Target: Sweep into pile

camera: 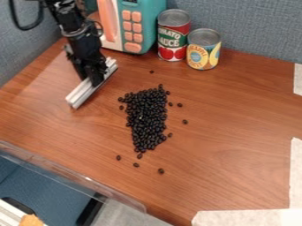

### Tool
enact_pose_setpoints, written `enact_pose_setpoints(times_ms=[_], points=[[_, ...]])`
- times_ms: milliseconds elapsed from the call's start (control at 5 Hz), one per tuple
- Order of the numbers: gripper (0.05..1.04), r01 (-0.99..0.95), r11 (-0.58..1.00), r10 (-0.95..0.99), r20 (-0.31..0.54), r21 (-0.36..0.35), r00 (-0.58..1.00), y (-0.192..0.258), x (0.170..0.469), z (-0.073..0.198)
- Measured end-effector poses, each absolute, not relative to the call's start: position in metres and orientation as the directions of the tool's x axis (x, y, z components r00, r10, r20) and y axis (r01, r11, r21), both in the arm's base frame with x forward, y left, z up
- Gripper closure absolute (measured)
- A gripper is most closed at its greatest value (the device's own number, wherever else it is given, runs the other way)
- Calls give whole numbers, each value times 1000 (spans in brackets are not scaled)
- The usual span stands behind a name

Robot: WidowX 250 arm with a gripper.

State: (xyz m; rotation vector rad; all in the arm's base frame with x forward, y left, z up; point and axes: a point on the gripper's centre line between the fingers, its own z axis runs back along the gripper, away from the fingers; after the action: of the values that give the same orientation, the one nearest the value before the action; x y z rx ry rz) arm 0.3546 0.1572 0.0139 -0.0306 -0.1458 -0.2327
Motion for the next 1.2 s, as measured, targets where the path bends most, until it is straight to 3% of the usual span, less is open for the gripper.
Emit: enact_pose_setpoints(times_ms=[400, 800, 1200], points=[[727, 479, 877, -479, 133, 37, 868, 142, 393, 7], [727, 597, 800, -599, 148, 57, 787, 100, 409, 6], [727, 644, 762, -647, 151, 73, 748, 54, 398, 5]])
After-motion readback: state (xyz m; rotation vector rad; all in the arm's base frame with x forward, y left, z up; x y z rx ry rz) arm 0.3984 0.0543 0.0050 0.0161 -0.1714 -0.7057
